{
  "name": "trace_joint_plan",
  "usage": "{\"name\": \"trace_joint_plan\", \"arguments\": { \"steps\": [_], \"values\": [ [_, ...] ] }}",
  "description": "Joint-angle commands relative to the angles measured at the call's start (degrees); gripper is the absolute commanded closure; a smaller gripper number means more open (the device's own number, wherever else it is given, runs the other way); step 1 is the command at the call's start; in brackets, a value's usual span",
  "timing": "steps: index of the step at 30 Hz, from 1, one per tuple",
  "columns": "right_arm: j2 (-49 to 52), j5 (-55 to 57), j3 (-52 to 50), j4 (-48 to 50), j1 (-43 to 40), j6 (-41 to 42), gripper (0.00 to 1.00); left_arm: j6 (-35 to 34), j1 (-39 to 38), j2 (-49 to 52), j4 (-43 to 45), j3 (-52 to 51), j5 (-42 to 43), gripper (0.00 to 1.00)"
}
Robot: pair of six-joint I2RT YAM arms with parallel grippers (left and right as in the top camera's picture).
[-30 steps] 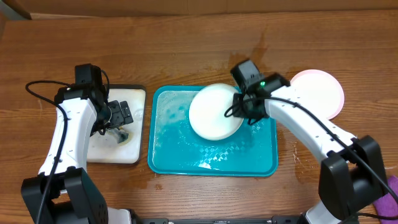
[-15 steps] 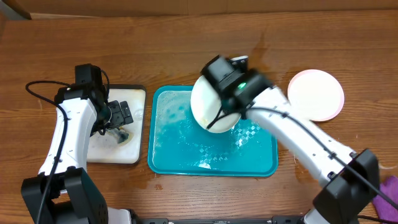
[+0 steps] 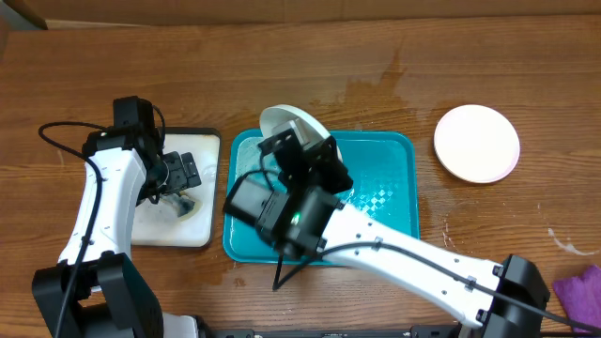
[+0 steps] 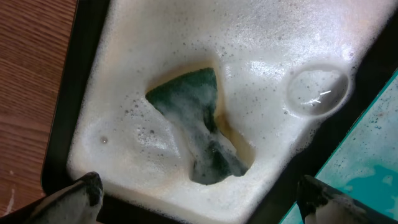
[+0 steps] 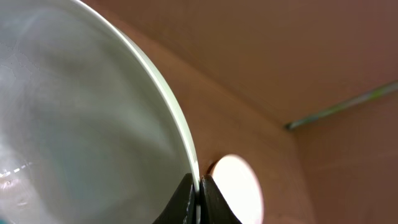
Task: Clean dirty plates on tray and stack at the side
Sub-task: 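Lift the white plate off the tray with the right gripper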
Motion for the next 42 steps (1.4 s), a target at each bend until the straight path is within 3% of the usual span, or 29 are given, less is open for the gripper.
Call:
{"name": "trace_joint_plan", "arguments": {
  "steps": [1, 11, 28, 33, 42],
  "values": [
    [-1.8, 12.5, 1.4, 0.8, 2.6, 1.5, 0.96, 0.3, -0.1, -0.7, 0.1, 0.0, 0.5, 0.0],
    [-1.6, 19.1, 1.2, 2.6, 5.3, 4.7, 0.96, 0.3, -0.1, -0.7, 0.1, 0.0, 0.5, 0.0],
    [-1.2, 9.4, 1.2, 3.6, 3.5, 7.3, 0.96, 0.3, -0.1, -0.7, 0.1, 0.0, 0.5, 0.0],
    [-1.2, -8.9, 1.2, 5.3, -2.0, 7.3, 0.96, 0.3, -0.1, -0.7, 0.1, 0.0, 0.5, 0.0],
    [-1.2, -51.1, 1.2, 6.3, -21.3, 3.5, 0.96, 0.3, -0.1, -0.7, 0.1, 0.0, 0.5, 0.0]
  ]
}}
